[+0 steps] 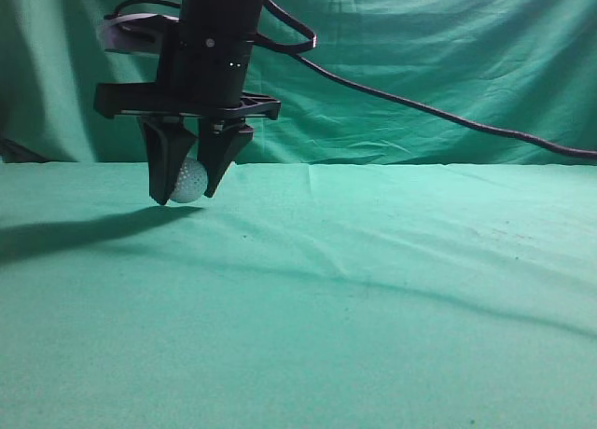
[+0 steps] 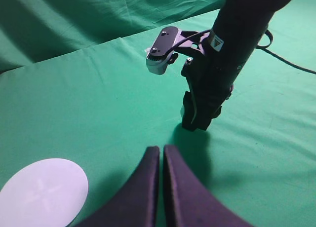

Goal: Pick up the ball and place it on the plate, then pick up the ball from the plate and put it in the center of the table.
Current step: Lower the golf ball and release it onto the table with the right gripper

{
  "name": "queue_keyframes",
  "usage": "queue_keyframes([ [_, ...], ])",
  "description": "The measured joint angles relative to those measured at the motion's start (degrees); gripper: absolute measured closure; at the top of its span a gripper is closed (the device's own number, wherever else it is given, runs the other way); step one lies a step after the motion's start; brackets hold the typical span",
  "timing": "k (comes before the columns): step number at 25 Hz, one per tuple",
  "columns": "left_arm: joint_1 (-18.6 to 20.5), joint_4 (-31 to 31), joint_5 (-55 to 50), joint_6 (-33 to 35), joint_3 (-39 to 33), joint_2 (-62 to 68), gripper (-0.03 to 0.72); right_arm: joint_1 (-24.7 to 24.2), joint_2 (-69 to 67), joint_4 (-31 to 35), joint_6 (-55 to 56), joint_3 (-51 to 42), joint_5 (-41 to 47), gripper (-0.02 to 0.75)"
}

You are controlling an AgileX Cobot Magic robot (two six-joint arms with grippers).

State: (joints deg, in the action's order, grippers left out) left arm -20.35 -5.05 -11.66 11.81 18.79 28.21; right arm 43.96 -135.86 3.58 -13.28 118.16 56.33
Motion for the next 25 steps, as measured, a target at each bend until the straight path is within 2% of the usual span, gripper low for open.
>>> queue_keyframes([
  [6,0.0,0.0,0.0,0.0,0.0,0.0,0.688,0.0,-0.4,-0.1,0.0,-0.1,-0.1,0.414],
  [7,0.0,0.0,0.0,0.0,0.0,0.0,0.688,0.0,-0.5,-0.1,0.0,-0.1,-0.1,0.335],
  [8,0.0,0.0,0.0,0.0,0.0,0.0,0.688,0.0,-0.5,-0.1,0.0,-0.1,-0.1,0.288],
  [11,0.0,-0.1,0.0,0.0,0.0,0.0,0.688,0.0,-0.4,-0.1,0.0,-0.1,-0.1,0.188],
  [16,0.0,-0.1,0.0,0.0,0.0,0.0,0.688,0.0,4.9,0.0,0.0,-0.1,2.2,0.201],
  [17,0.0,-0.1,0.2,0.0,0.0,0.0,0.688,0.0,6.5,0.0,0.1,-0.1,3.2,0.283],
  [20,0.0,-0.1,0.7,0.0,0.0,0.0,0.688,0.0,12.5,-0.1,0.2,-0.1,7.8,0.440],
  [23,0.0,-0.2,1.1,0.0,0.0,0.0,0.688,0.0,19.0,-1.0,0.2,-0.1,12.9,0.642],
  [25,0.0,-0.4,1.3,0.0,0.0,0.0,0.688,0.0,23.1,-2.0,0.6,-0.1,14.5,0.701],
])
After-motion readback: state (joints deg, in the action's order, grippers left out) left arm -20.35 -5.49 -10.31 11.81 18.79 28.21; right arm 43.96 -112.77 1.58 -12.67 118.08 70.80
